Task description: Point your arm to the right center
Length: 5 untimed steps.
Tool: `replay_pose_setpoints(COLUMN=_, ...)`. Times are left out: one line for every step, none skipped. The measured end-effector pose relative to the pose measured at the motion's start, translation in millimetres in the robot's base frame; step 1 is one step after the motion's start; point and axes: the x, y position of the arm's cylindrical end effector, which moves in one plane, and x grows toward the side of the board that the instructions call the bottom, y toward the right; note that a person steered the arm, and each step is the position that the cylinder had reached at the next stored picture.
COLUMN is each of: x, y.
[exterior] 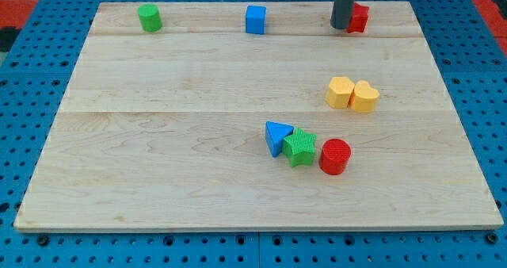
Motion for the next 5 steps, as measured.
replay_pose_setpoints(x=1, y=-20)
replay_pose_setpoints(x=1, y=-27)
replay_pose_setpoints(x=1, y=-28)
replay_pose_setpoints(x=1, y=-28)
replay_pose_setpoints(x=21, y=-28)
